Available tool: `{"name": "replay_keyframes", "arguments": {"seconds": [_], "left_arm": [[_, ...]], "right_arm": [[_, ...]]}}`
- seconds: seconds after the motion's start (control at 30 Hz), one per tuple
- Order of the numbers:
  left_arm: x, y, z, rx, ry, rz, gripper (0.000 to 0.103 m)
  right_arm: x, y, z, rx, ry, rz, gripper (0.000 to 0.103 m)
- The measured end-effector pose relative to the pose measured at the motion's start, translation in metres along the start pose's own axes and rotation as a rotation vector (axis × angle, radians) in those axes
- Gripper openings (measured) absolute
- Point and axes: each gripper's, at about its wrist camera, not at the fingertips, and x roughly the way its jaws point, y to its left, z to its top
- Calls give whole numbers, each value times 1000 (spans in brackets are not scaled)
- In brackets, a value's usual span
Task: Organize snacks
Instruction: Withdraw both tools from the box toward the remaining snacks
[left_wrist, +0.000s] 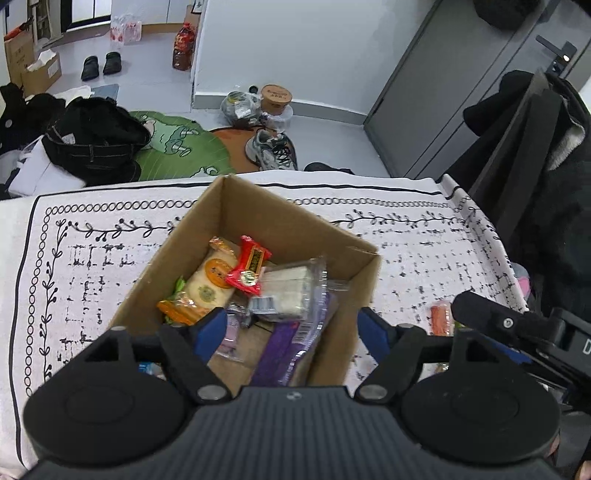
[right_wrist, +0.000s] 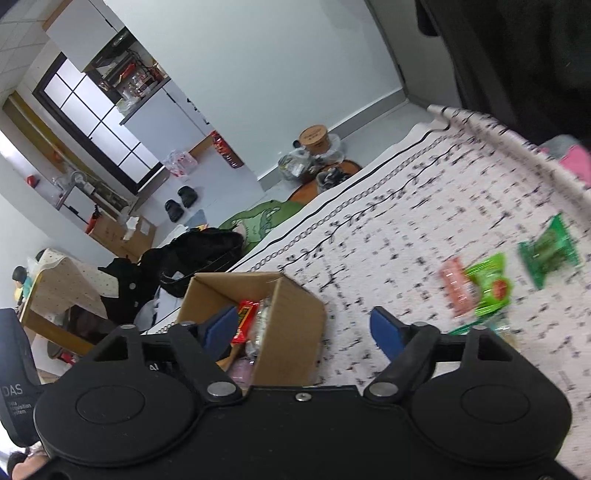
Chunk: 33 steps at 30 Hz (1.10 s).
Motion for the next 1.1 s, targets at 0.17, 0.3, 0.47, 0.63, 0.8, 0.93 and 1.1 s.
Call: {"name": "replay_keyframes", "arguments": {"seconds": [0.17,0.3,0.47,0.63,0.8,0.93,1.1], "left_arm": [[-7,-20,-4,20,-14,-10,92],[-12,-36,-8,44,-24,-26,99],[-18,-60,-14,95,-42,-32,103],[-21,-81,-18,115,-43,-69,103],[-24,-102,-22,150,-68,-78,103],[-21,-118,-27,179,-58,-98,103],[-13,-130,-34,162,-30,-125,103]], "right_arm": [[-22,-14,4,-12,-18,-41,92],[-39,-27,3,-41,-30,-93,95],[-61,-45,8,-50,-56,-121,103],[-77,-67,13,-56,-77,-163,103],[-90,-93,18,-33,-80,-195,103],[-97,-109,22,-27,-81,-219,103],[-100,-123,23,1,-78,-222,103]]}}
